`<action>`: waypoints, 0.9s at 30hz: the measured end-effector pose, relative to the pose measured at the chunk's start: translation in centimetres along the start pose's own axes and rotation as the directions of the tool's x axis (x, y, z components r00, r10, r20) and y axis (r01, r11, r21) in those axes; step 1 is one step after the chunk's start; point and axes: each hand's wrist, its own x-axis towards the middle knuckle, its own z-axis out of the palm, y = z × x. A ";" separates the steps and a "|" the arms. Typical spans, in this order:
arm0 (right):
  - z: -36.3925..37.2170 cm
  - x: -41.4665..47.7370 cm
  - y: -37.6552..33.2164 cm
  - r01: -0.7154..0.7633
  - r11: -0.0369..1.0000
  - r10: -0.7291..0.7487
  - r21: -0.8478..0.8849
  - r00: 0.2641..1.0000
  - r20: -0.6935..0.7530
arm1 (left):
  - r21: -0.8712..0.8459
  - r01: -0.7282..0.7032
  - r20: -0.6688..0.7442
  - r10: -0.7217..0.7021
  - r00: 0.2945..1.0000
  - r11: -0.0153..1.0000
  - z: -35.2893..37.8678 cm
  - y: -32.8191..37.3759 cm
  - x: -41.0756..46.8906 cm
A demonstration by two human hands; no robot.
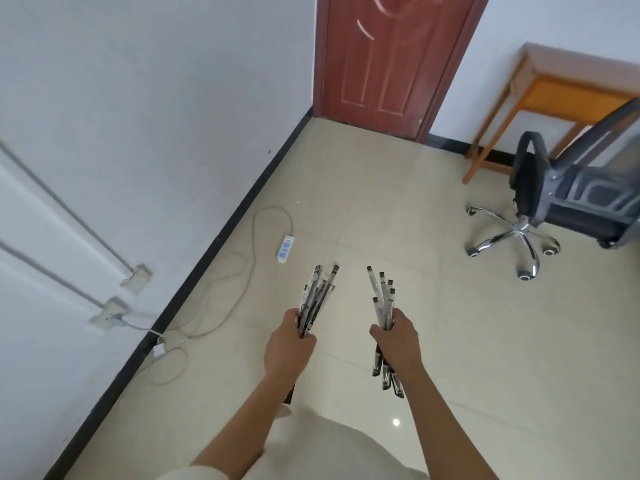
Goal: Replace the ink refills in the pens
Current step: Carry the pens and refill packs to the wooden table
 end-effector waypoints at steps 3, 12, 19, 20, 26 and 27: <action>0.2 3.2 -0.2 -0.027 1.000 0.027 0.000 0.999 0.047 | 0.011 0.009 0.016 -0.010 1.000 1.000 0.7 2.3 3.5; -3.7 18.2 -3.9 -0.125 0.992 0.125 -0.016 0.991 -0.038 | 0.031 -0.061 0.117 0.057 0.991 0.998 4.3 12.3 19.2; -9.1 28.5 -8.2 -0.185 0.980 0.196 0.074 0.962 -0.191 | 0.026 -0.130 0.201 0.122 0.972 0.991 6.6 21.9 29.5; -9.4 29.5 -8.3 -0.205 0.976 0.216 0.075 0.958 -0.190 | 0.044 -0.128 0.226 0.115 0.967 0.991 7.1 22.6 30.4; -11.6 37.5 -8.4 -0.277 0.959 0.282 0.055 0.942 -0.182 | 0.085 -0.144 0.277 0.115 0.954 0.986 11.0 27.8 38.0; -12.4 39.4 -8.5 -0.279 0.959 0.283 0.050 0.940 -0.190 | 0.093 -0.155 0.290 0.122 0.949 0.984 11.9 29.1 39.4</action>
